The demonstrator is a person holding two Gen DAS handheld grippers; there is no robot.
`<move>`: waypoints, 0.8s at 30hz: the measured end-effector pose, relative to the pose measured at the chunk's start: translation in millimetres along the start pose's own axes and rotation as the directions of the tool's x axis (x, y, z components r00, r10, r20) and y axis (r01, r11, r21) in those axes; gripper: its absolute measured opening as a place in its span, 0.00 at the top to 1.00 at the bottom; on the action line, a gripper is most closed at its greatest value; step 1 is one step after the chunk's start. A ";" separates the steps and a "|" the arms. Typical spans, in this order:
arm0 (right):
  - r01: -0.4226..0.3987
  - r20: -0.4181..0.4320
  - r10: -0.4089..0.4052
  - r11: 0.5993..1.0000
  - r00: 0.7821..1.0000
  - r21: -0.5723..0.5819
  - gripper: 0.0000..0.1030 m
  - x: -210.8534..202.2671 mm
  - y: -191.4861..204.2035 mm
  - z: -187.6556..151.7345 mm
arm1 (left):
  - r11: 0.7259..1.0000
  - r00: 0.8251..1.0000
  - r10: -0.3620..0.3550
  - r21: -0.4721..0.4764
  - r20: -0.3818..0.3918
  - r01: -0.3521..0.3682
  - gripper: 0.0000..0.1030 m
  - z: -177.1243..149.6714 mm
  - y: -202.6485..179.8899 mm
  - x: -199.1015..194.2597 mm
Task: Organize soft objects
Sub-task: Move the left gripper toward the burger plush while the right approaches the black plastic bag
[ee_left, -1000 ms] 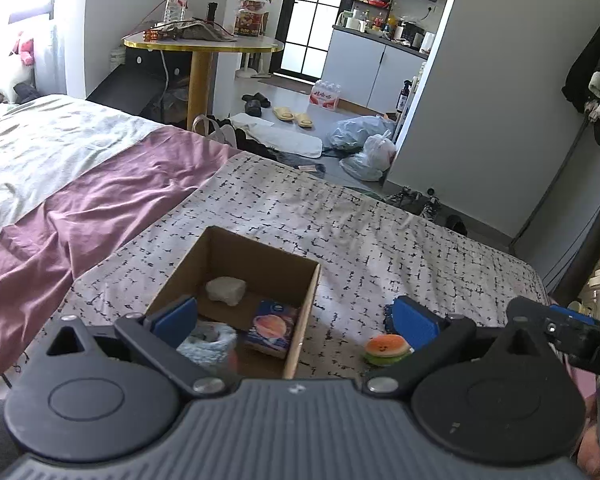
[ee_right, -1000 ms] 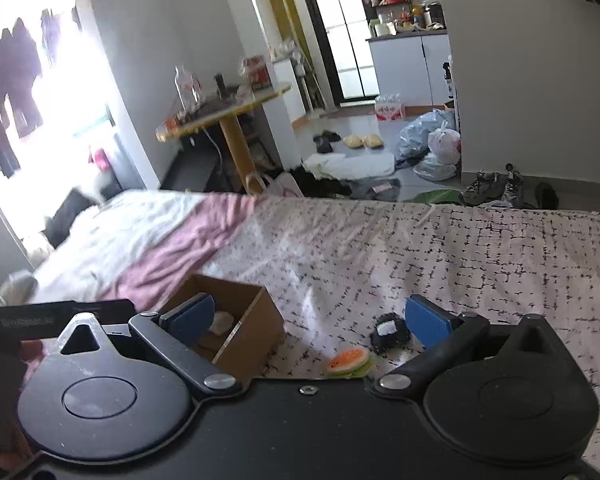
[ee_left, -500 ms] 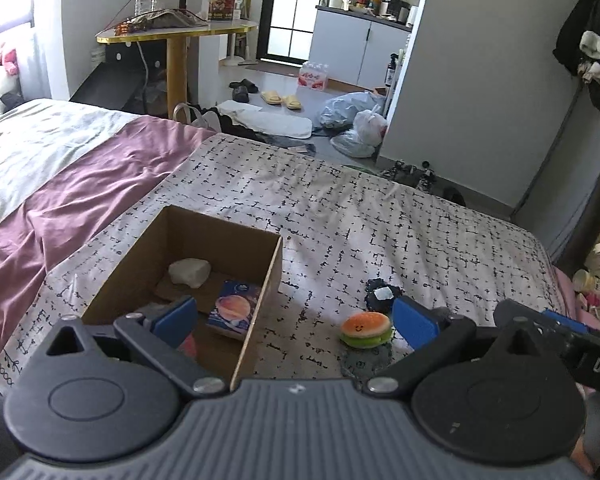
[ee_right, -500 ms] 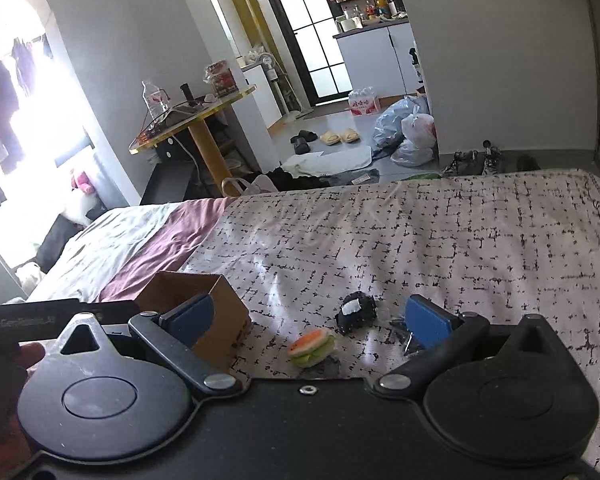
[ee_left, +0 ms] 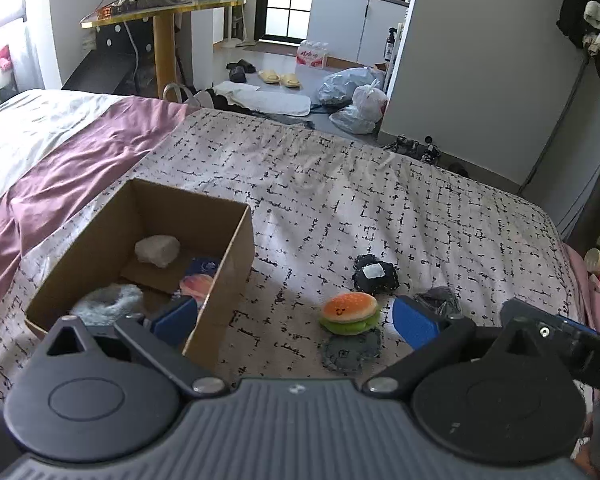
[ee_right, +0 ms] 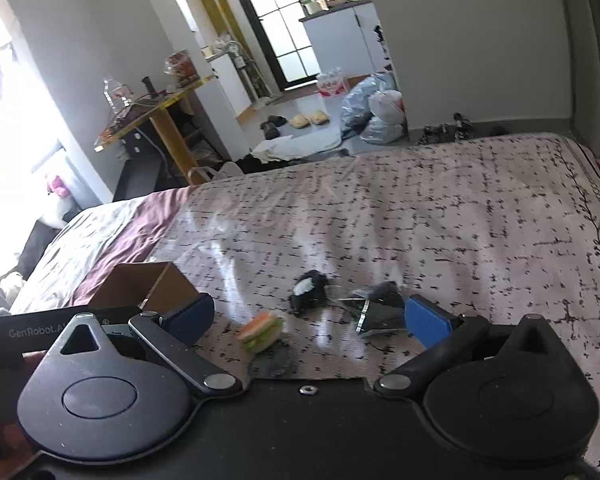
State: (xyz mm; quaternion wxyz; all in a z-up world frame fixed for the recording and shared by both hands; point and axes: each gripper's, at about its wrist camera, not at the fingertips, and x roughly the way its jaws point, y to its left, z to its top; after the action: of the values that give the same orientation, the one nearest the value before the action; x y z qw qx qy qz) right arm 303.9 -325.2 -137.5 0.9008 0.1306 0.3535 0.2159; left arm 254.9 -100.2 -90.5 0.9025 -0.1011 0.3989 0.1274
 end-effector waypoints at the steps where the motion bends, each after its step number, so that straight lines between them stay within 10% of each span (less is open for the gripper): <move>1: 0.017 0.001 -0.017 1.000 1.000 0.002 0.00 0.4 -2.1 0.3 | 1.000 1.000 0.011 0.003 -0.001 -0.011 0.00 -1.0 -2.7 2.9; 24: 0.098 -0.077 -0.095 0.994 0.992 0.042 0.12 45.0 -41.8 -0.5 | 0.997 0.994 -0.070 0.009 -0.086 0.071 0.03 -12.2 -38.6 85.7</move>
State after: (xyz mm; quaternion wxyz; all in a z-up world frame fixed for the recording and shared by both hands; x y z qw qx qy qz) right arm 345.5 -340.1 -180.2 0.8930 0.1258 0.3978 0.1686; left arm 314.2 -127.4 -159.3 0.8890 -0.1152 0.4342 0.0887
